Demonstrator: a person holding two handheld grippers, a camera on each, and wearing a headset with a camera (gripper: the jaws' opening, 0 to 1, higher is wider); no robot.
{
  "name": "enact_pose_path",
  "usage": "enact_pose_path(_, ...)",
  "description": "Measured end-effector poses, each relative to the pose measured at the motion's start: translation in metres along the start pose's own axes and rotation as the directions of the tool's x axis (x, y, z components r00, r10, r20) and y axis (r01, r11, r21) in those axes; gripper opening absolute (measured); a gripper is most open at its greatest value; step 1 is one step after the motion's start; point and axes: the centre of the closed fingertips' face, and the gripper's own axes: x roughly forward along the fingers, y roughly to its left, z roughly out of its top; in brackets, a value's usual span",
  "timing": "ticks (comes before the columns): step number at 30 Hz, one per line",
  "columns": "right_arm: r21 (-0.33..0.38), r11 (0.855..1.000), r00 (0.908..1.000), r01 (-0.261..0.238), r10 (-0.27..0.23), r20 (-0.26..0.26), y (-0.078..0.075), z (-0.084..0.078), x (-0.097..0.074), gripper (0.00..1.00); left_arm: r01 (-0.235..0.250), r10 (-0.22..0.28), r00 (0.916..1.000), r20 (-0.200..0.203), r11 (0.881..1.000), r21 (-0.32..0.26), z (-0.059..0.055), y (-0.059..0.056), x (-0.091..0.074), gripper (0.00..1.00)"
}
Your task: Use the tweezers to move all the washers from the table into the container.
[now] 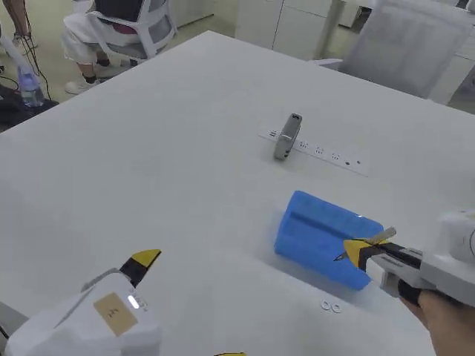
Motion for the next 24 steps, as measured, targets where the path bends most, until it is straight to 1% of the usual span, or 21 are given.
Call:
enact_pose_path(3,-0.012,1.0,0.9997,0.004,-0.004,-0.026,0.0,-0.013,-0.001,0.03,-0.006,0.006,1.0,0.001,1.0,0.003,0.0,0.001,0.0,0.93)
enact_pose_path(6,0.01,1.0,0.9988,-0.007,0.008,-0.047,0.001,-0.024,0.001,0.03,-0.004,0.004,1.0,-0.003,1.0,0.006,-0.001,0.001,0.0,0.93)
enact_pose_path(10,0.011,1.0,0.9963,-0.015,0.016,-0.085,0.005,-0.039,0.005,0.03,-0.016,0.016,0.9998,-0.008,1.0,0.015,-0.001,0.003,0.0,0.93)
enact_pose_path(12,0.013,1.0,0.9939,-0.023,0.024,-0.107,0.01,-0.046,0.007,0.03,-0.015,0.015,0.9999,-0.003,1.0,0.007,-0.001,0.003,0.0,0.93)
enact_pose_path(13,0.015,1.0,0.9936,-0.024,0.025,-0.11,0.013,-0.048,0.007,0.03,-0.016,0.016,0.9999,-0.004,1.0,0.007,-0.001,0.003,0.0,0.93)
enact_pose_path(17,0.012,0.999,0.9902,-0.03,0.032,-0.136,0.015,-0.057,0.011,0.04,-0.014,0.014,0.9999,-0.01,1.0,0.011,-0.002,0.003,0.0,0.93)
enact_pose_path(24,0.003,1.0,0.9882,-0.029,0.029,-0.151,0.014,-0.06,0.017,0.04,-0.008,0.008,0.9999,-0.014,1.0,0.011,-0.002,0.002,0.001,0.92)
